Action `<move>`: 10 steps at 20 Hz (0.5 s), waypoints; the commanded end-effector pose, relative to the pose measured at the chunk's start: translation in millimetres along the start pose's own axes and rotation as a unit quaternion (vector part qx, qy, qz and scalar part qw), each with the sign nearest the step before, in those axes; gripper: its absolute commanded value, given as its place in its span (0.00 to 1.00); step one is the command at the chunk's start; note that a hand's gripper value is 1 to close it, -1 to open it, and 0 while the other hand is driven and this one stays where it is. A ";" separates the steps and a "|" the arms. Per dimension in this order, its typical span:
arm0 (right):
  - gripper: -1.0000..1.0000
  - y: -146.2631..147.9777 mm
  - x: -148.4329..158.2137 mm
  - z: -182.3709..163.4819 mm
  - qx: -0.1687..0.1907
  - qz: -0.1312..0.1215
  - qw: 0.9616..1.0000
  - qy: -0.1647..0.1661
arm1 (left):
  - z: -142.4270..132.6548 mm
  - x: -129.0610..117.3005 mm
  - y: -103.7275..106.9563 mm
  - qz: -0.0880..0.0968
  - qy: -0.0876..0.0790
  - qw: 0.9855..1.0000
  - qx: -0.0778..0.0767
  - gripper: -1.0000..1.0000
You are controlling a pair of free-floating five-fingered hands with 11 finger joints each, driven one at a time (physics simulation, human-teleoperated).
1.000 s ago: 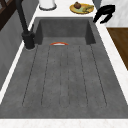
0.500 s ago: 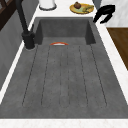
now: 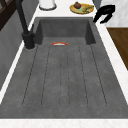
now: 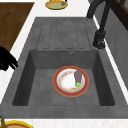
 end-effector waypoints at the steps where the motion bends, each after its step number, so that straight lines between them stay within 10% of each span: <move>1: 0.50 0.0 0.0 0.0 0.000 0.000 1.000 0.000 | 10.6 8.2 -0.2 -0.014 -0.013 1.000 0.006 0.00; 10: 0.50 0.0 0.0 0.0 0.000 0.000 1.000 0.000 | 8.4 4.6 -3.7 -0.001 0.001 1.000 -0.001 0.00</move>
